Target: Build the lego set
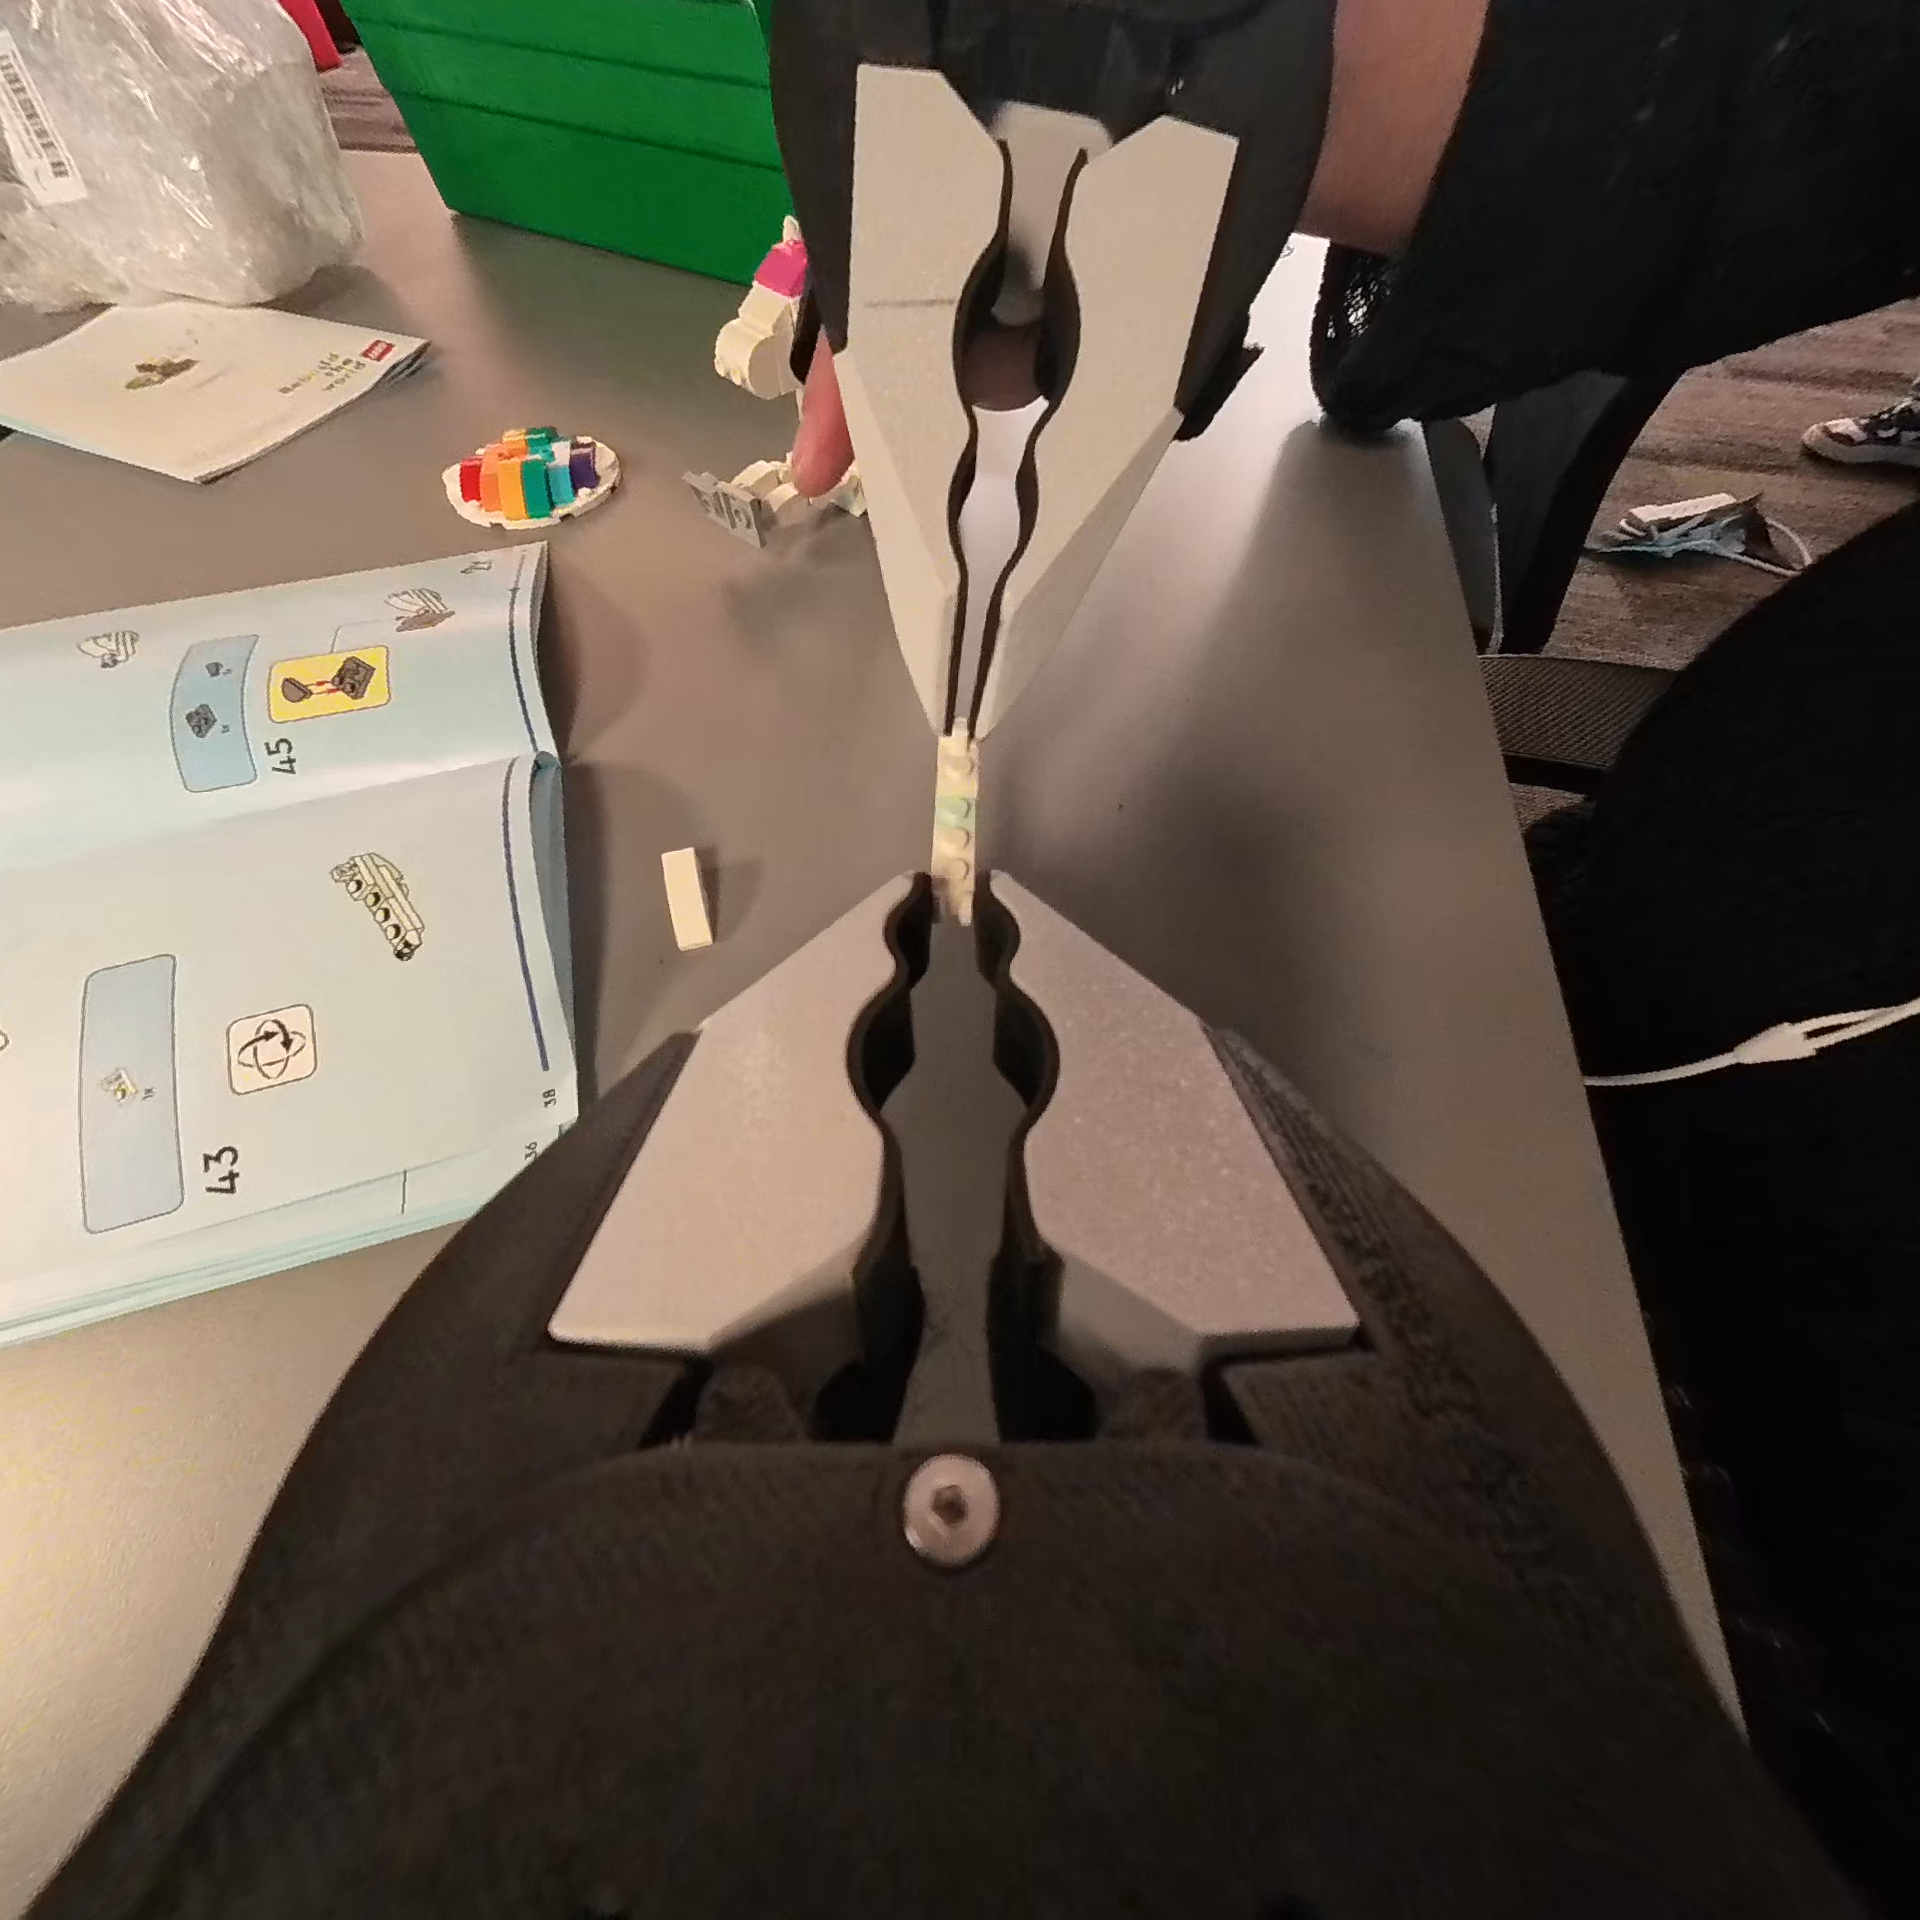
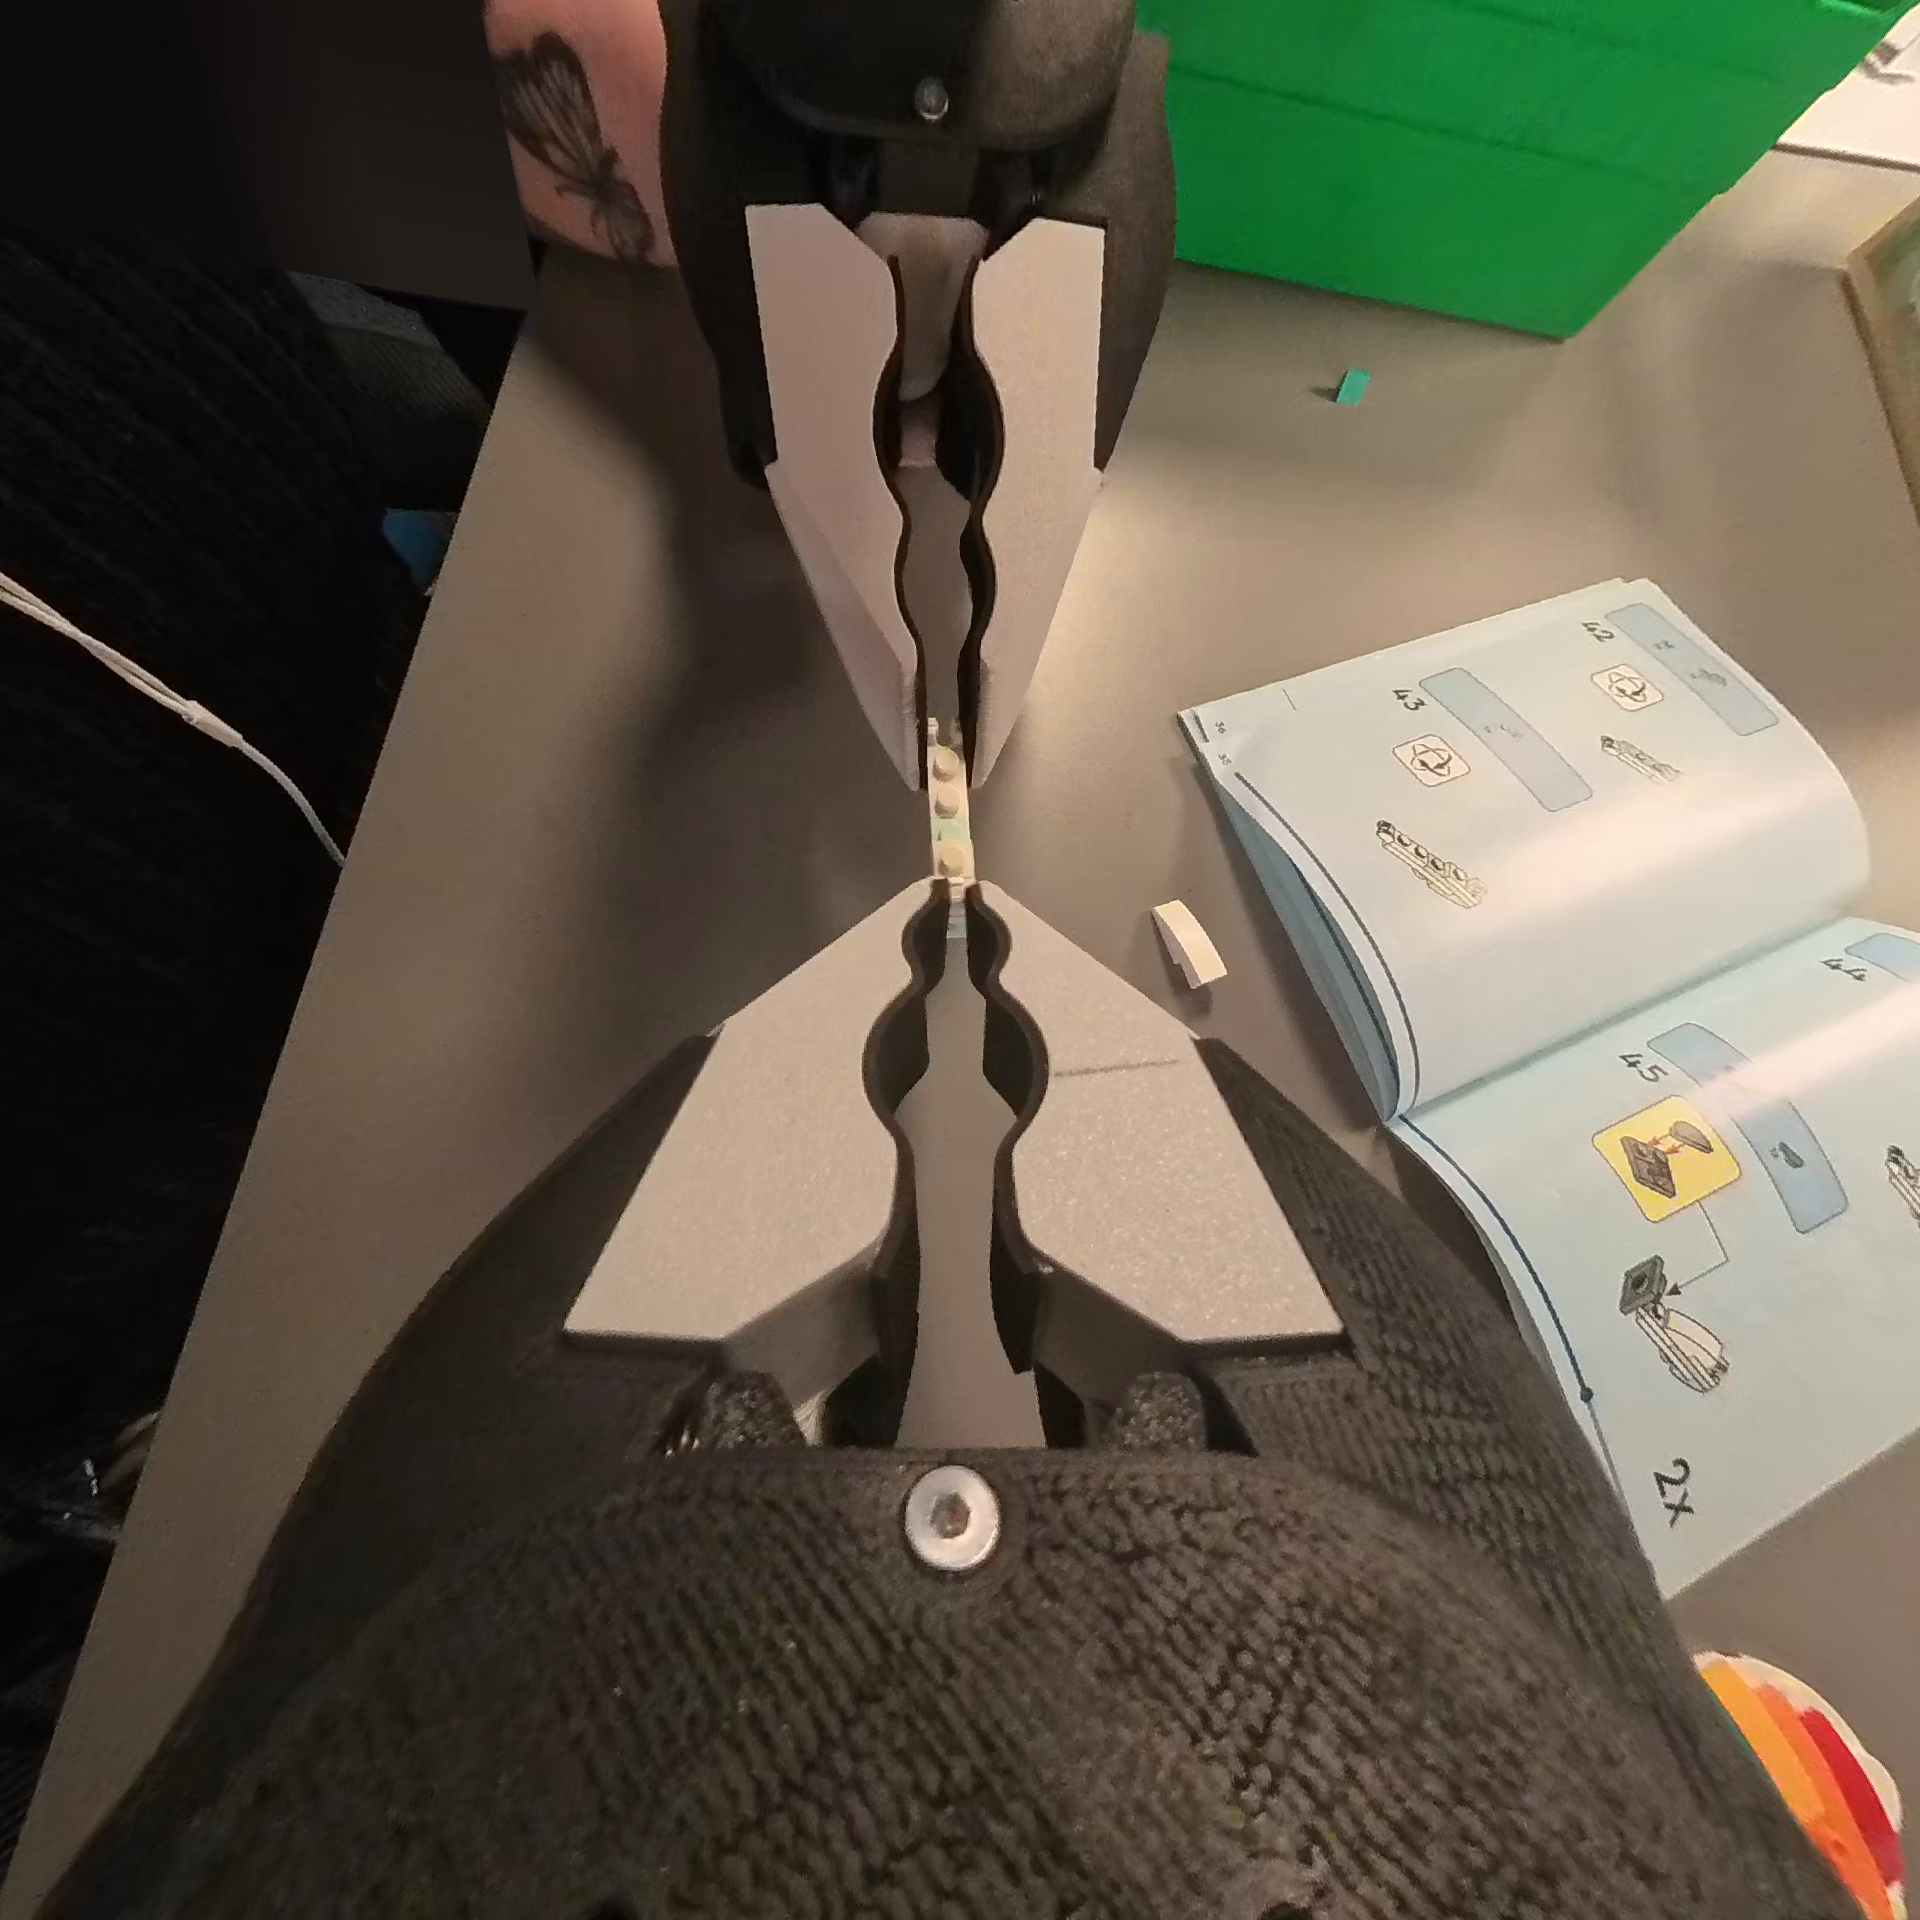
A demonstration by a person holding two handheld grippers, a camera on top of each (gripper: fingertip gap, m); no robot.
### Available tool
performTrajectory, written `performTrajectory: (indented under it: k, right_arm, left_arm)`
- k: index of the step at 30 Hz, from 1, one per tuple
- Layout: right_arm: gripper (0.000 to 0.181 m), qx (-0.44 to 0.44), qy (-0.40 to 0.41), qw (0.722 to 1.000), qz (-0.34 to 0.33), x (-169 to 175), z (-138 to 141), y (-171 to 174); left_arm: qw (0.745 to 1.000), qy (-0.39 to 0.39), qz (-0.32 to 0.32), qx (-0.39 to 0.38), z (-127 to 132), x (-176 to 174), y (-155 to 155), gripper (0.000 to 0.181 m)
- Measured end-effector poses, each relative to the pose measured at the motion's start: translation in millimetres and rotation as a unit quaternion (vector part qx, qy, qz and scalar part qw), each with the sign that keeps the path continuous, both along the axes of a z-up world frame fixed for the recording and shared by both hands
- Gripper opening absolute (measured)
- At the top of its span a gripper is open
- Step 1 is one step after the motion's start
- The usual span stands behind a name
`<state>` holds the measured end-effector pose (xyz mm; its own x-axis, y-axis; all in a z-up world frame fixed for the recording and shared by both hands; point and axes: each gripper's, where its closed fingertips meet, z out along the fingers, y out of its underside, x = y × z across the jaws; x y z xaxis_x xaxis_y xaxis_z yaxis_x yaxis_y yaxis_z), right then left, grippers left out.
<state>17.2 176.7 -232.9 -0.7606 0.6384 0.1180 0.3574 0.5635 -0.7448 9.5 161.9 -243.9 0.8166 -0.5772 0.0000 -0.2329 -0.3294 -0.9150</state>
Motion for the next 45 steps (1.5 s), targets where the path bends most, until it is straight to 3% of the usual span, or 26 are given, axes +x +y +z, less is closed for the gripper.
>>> performTrajectory:
  k: [1, 45]
  right_arm:
    - [0.001, 0.000, 0.000, 1.000, 0.000, 0.1, 0.1, 0.0]
    - [0.010, 0.000, 0.000, 1.000, -0.013, -0.3, -0.4, 3.4]
  left_arm:
    - [1.000, 0.000, 0.000, 0.000, 0.0, 0.0, -0.1, 0.007]
    - [1.000, -0.014, -0.001, -0.014, -0.3, 0.8, -0.6, 0.007]
